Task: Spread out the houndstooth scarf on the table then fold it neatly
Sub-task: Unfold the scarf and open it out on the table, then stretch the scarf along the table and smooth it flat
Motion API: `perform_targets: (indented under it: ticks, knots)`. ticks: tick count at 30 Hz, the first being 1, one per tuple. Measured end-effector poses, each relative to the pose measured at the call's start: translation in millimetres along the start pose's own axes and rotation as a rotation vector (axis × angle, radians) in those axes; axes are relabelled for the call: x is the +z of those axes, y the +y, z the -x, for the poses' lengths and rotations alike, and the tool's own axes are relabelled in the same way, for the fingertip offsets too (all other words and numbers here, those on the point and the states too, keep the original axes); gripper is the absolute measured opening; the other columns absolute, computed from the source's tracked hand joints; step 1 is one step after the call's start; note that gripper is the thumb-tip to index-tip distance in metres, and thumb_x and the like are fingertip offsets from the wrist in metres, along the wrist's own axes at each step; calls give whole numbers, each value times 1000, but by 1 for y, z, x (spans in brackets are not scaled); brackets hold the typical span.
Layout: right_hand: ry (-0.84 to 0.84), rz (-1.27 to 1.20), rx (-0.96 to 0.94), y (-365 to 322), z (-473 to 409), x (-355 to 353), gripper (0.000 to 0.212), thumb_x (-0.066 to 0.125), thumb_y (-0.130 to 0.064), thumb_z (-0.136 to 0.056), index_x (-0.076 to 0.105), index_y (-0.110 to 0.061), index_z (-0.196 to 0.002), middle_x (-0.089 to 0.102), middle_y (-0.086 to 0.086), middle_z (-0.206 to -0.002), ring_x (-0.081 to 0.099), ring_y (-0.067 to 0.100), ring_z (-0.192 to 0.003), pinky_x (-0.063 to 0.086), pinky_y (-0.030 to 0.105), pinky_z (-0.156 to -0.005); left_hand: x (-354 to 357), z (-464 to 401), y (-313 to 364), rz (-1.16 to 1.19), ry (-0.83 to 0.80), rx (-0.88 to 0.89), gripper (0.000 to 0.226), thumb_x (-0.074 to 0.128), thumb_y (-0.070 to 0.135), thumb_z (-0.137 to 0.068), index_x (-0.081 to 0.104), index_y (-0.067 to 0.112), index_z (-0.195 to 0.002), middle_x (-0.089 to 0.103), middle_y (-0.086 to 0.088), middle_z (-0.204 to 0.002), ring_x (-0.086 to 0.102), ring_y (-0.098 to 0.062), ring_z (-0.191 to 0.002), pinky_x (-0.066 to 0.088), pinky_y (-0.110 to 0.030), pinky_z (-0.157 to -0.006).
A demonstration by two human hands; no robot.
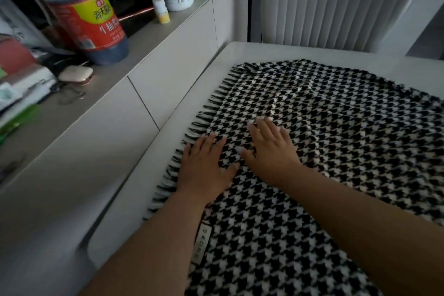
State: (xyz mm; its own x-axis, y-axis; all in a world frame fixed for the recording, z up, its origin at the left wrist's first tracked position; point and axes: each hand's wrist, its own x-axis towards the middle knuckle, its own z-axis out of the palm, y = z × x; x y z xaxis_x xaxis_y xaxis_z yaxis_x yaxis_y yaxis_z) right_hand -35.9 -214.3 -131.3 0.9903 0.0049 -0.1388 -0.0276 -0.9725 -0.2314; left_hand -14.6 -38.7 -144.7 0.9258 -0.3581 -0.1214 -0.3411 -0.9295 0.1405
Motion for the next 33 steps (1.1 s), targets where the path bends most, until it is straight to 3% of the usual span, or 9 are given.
perform_targets:
  ticks: [3,6,8,11,15,17,22,29,33]
  knots:
    - [-124,20,20,1,49,13,80,11,-70,-88,-7,-25,-152,-15,-2,-159,-21,15,-144,-12,40,-117,-4,3,-1,7,-39,31,77,29,67,-91,1,32,-153,-10,3,-162,-14,-17,-147,-11,-44,-118]
    - [-30,-61,111,3,88,4,81,14,-70,-88,-3,-23,-152,-14,-1,-159,-18,15,-145,-9,37,-117,-8,28,14,2,53,99,75,24,64,-93,-3,28,-153,-17,0,-160,-21,-19,-146,-15,-45,-116]
    - [-20,-66,227,5,119,0,81,16,-70,-89,-3,-22,-152,-13,1,-160,-15,19,-146,-7,39,-117,-3,60,21,-20,49,193,77,9,69,-90,-3,26,-154,-16,1,-161,-18,-18,-147,-11,-45,-119]
    - [-214,-186,275,6,156,-4,81,23,-69,-90,3,-23,-153,-8,-1,-160,-11,19,-146,-2,37,-117,5,95,11,-117,-123,173,99,-25,77,-69,-5,28,-153,-14,5,-161,-15,-14,-147,-7,-43,-120]
    - [-96,-436,331,21,188,-35,73,29,-65,-92,12,-27,-152,10,-8,-159,7,14,-146,14,33,-116,-18,102,33,3,-75,73,72,12,63,-94,7,23,-154,4,2,-162,0,-16,-148,0,-40,-121]
    - [-19,-478,379,33,208,-56,69,31,-64,-92,18,-29,-150,21,-8,-156,19,14,-143,24,33,-114,-33,111,65,202,-54,100,69,22,59,-97,15,20,-154,20,-1,-159,15,-17,-146,12,-35,-120]
    - [30,-525,563,82,277,-100,65,35,-64,-91,30,-29,-146,33,-8,-150,40,13,-131,39,30,-103,-58,139,158,468,-186,221,71,24,67,-89,32,26,-147,48,7,-141,52,-11,-120,45,-29,-98]
    - [187,-600,851,150,393,-133,58,37,-62,-92,41,-28,-138,50,-7,-134,54,12,-112,45,25,-87,-78,181,280,478,-315,448,49,32,54,-98,37,30,-141,55,20,-113,54,6,-88,43,-14,-71]
    - [328,-542,925,178,457,-140,45,39,-55,-94,53,-21,-121,59,-3,-110,59,16,-93,50,32,-80,-81,210,344,390,-336,550,39,36,50,-99,47,32,-131,55,23,-98,59,3,-81,53,-23,-71]
